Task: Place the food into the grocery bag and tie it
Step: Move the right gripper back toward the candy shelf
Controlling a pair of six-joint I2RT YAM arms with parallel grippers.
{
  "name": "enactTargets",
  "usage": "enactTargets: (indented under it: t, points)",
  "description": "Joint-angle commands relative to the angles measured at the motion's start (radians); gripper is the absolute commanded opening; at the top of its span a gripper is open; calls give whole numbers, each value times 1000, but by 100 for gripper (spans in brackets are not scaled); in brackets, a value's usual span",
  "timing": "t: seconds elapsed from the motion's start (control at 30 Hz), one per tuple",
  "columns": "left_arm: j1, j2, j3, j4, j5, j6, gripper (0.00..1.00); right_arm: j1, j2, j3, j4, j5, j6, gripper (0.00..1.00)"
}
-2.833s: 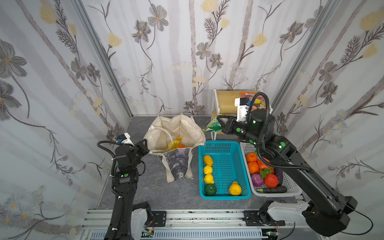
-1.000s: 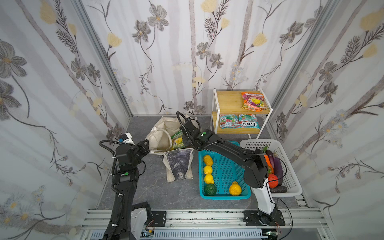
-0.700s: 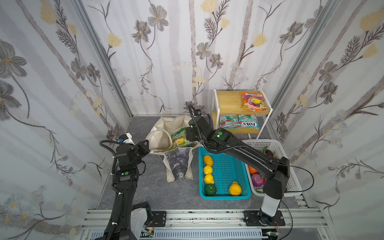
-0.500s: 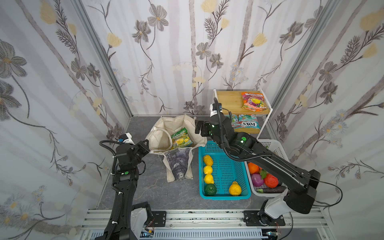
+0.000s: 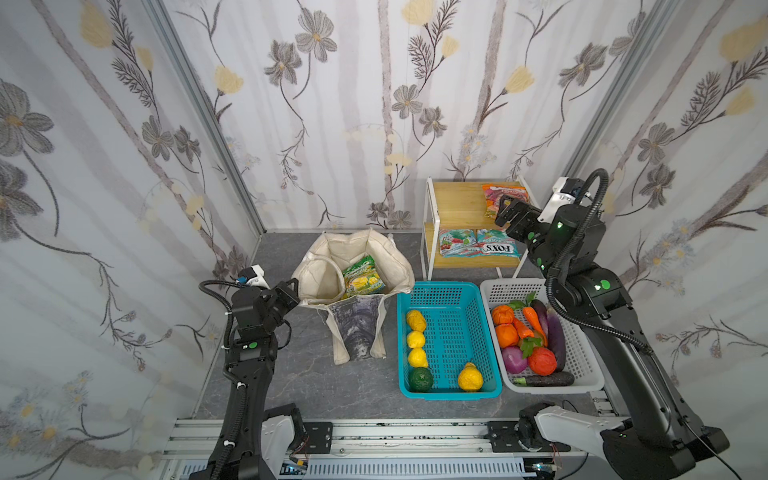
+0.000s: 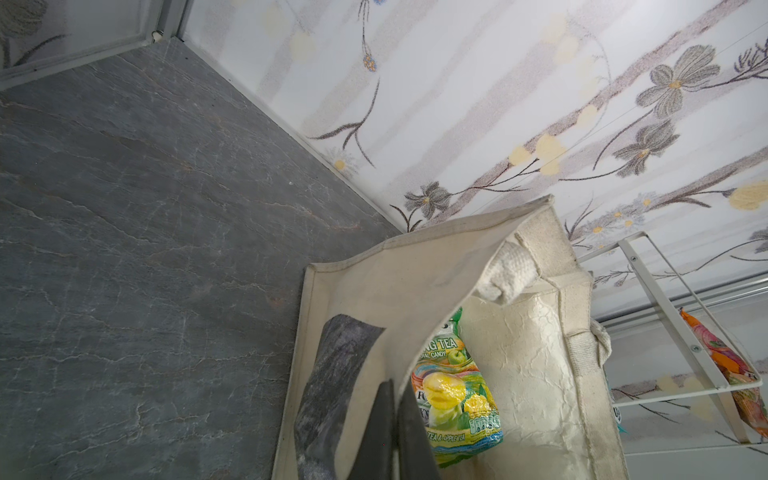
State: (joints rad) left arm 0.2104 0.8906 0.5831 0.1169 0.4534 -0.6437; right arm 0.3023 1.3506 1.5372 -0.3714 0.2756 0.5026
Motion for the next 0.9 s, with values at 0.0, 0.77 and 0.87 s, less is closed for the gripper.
enactTargets:
  t: [0.0, 0.77, 0.87]
  points:
    - [0, 7, 3, 24, 15, -6, 0, -90, 26, -1, -6, -174, 8, 100]
    - [0, 27, -1, 50, 62, -25, 0, -225, 439, 310, -120, -272, -42, 100]
    - [0, 31, 0, 53, 63, -27, 0, -224, 460, 315, -118, -302, -43, 100]
